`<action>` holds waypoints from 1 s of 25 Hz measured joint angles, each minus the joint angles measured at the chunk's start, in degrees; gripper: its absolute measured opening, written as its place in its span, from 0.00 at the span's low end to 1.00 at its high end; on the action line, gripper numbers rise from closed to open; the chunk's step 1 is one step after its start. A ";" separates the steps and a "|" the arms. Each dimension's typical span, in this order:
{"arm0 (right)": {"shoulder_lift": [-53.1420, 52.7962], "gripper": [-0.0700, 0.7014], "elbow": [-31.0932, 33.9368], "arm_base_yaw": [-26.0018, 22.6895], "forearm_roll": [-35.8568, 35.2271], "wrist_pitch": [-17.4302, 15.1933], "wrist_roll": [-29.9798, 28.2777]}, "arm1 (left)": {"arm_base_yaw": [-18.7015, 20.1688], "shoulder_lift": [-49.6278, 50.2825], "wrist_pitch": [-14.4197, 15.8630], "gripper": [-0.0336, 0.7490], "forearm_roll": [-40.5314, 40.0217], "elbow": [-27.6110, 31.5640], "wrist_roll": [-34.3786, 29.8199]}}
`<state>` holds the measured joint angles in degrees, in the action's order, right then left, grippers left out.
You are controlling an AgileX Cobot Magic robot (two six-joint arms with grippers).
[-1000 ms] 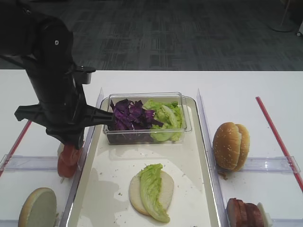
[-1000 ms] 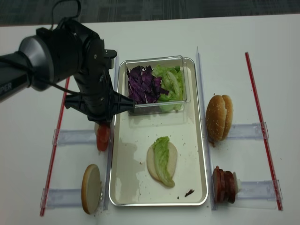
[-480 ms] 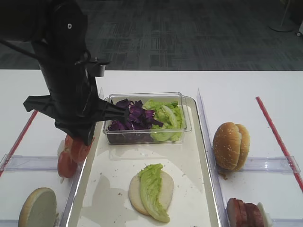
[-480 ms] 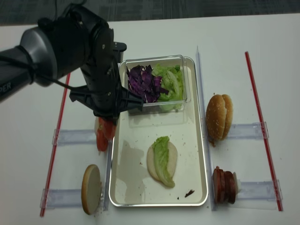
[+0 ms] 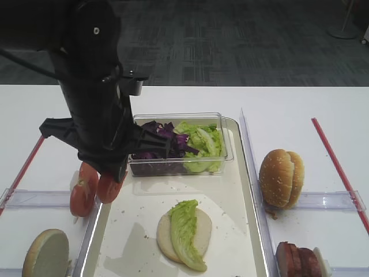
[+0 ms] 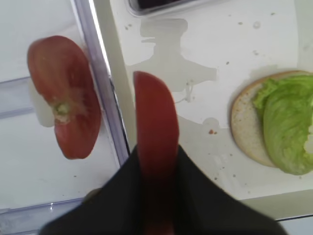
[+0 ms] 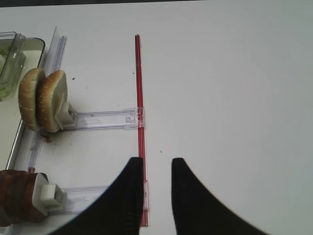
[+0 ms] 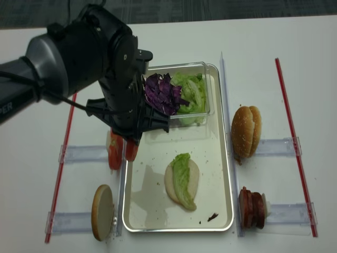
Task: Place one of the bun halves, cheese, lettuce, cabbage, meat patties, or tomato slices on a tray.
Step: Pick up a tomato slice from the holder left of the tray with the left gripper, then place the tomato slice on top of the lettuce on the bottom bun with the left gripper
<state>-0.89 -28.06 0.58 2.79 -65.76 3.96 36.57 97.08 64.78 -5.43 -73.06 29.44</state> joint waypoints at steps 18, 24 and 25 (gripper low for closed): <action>0.00 0.34 0.00 0.00 0.00 0.00 -0.04 | 9.74 0.00 -3.48 0.13 2.12 0.00 3.51; 0.00 0.34 0.00 0.00 0.00 0.00 -0.17 | 11.07 0.00 -5.73 0.13 3.41 0.00 3.64; 0.00 0.34 0.00 0.00 0.00 0.00 -0.17 | 11.18 0.00 -5.94 0.13 3.65 0.00 3.64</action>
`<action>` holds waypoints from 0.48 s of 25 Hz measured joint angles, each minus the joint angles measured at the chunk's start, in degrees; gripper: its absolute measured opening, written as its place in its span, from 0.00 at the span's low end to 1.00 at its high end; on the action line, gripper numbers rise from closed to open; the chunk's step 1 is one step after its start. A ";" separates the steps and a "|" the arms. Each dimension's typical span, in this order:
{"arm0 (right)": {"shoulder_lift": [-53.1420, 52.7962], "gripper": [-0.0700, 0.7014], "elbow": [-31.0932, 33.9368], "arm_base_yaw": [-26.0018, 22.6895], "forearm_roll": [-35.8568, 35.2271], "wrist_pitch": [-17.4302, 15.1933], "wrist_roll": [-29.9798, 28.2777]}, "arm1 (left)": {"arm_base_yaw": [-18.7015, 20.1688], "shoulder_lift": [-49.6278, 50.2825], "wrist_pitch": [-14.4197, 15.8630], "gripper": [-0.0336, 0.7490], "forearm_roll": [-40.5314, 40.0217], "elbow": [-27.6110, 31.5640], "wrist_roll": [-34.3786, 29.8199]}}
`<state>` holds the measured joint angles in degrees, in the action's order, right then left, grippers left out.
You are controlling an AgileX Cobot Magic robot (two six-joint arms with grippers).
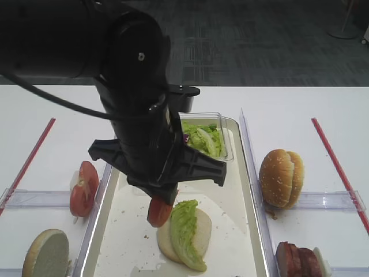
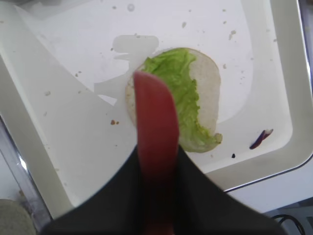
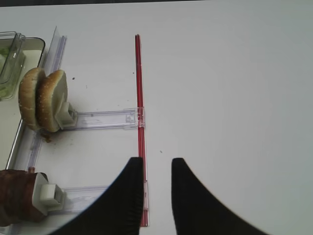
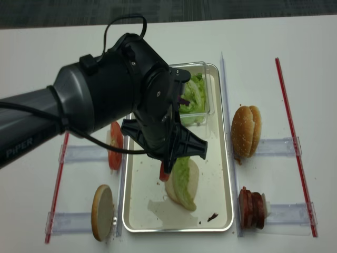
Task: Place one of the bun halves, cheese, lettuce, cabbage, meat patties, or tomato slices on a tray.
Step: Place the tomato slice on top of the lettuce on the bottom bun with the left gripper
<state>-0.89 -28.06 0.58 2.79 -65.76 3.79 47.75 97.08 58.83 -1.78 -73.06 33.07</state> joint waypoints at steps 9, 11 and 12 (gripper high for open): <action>0.00 0.34 0.00 0.00 0.00 0.00 0.00 | 1.24 2.18 -3.01 0.13 2.12 -0.02 -0.20; 0.00 0.34 0.00 0.00 0.00 0.00 0.00 | 1.53 2.68 -3.84 0.13 2.48 -0.02 -0.34; 0.00 0.34 0.00 0.00 0.00 0.00 0.00 | 1.61 2.68 -4.39 0.13 2.76 -0.02 -0.47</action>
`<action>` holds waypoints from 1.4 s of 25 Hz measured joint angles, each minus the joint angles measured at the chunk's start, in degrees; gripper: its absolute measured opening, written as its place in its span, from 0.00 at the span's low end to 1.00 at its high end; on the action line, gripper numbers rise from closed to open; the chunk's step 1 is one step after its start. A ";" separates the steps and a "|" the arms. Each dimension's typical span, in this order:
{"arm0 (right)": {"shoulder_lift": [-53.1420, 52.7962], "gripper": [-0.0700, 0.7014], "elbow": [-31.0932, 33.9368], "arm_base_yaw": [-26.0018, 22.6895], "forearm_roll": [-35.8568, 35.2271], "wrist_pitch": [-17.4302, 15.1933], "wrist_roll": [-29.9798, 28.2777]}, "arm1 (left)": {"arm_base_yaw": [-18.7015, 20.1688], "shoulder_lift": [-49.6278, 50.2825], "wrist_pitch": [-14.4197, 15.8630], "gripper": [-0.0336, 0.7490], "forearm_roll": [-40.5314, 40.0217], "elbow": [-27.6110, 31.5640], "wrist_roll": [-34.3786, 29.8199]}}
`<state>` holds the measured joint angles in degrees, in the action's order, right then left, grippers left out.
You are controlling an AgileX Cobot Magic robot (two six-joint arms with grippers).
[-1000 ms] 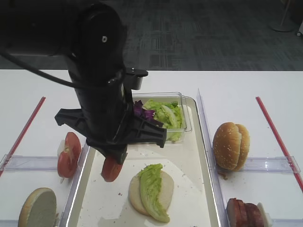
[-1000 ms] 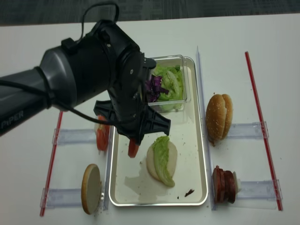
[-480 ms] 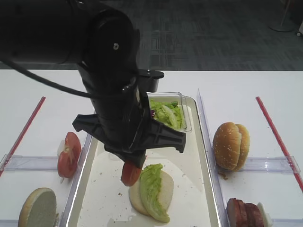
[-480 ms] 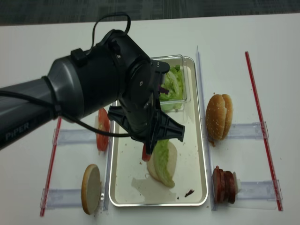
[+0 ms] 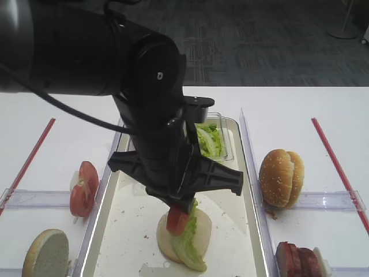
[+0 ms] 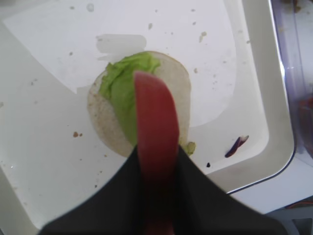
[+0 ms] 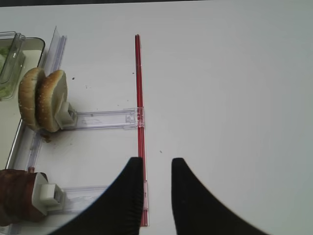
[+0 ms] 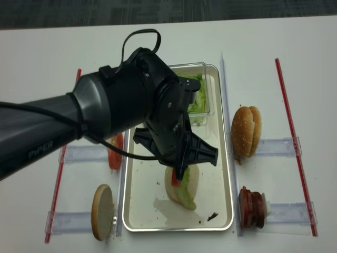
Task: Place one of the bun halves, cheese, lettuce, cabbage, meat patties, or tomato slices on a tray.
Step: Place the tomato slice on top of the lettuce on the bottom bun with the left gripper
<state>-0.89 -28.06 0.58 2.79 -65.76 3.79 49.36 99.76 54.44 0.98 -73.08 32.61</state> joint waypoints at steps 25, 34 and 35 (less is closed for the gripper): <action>0.00 0.34 0.00 0.00 0.00 0.22 -0.09 | -6.19 0.12 -9.16 0.13 20.48 5.67 -17.05; 0.00 0.34 0.00 0.00 0.00 0.22 -0.09 | -9.43 0.12 -10.66 0.13 29.90 7.83 -28.03; 0.00 0.34 0.00 0.00 0.00 0.22 -0.09 | -9.73 0.12 -10.67 0.13 31.06 7.83 -28.93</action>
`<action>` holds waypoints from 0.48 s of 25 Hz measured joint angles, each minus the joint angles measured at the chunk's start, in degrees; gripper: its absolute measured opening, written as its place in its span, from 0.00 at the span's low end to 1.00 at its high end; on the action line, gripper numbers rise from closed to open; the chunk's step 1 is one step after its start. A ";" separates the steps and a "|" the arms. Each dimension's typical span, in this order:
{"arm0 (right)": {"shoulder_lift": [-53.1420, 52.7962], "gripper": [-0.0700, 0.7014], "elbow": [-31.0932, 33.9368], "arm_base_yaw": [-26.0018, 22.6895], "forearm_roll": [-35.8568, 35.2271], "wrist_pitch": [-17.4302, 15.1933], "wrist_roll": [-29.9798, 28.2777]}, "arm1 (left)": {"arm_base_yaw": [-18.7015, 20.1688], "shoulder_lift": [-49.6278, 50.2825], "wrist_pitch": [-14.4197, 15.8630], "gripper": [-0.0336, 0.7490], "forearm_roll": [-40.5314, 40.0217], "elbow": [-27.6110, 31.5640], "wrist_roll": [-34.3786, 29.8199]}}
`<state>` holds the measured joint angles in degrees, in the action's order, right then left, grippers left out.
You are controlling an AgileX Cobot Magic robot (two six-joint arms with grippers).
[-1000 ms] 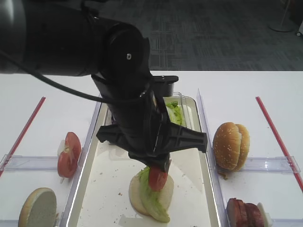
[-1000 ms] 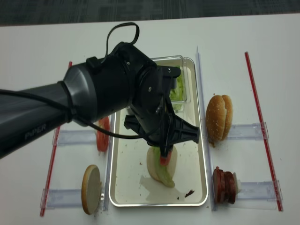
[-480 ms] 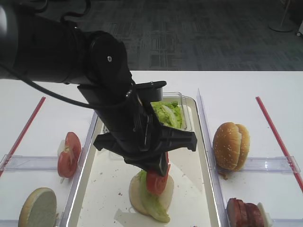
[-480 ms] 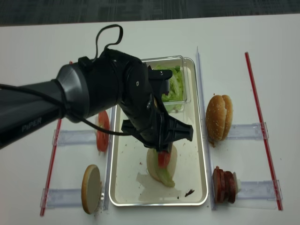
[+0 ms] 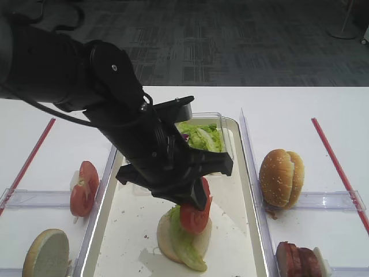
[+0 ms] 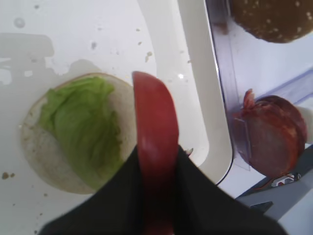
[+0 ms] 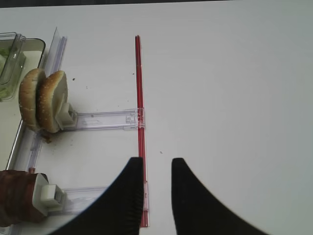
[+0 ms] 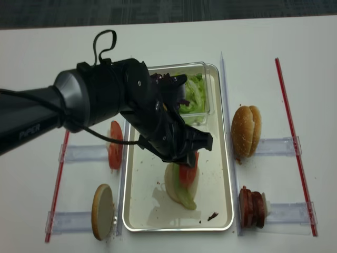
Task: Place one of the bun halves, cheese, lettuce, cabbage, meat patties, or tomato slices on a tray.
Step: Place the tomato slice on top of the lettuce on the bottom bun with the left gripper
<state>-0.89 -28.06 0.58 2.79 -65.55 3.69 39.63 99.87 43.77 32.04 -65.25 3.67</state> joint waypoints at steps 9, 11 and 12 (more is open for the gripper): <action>0.00 0.34 0.00 0.00 0.00 0.00 0.00 | -2.82 0.00 -0.32 0.13 9.11 3.58 -9.49; 0.00 0.34 0.00 0.00 0.00 0.00 0.00 | -3.05 0.00 -0.91 0.13 12.17 5.51 -12.37; 0.00 0.34 0.00 0.00 0.00 0.00 0.00 | -3.28 0.00 -1.34 0.13 13.71 6.29 -13.86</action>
<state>-0.89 -28.06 0.58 2.79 -65.55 3.69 36.35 99.87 42.44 45.75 -58.97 -10.19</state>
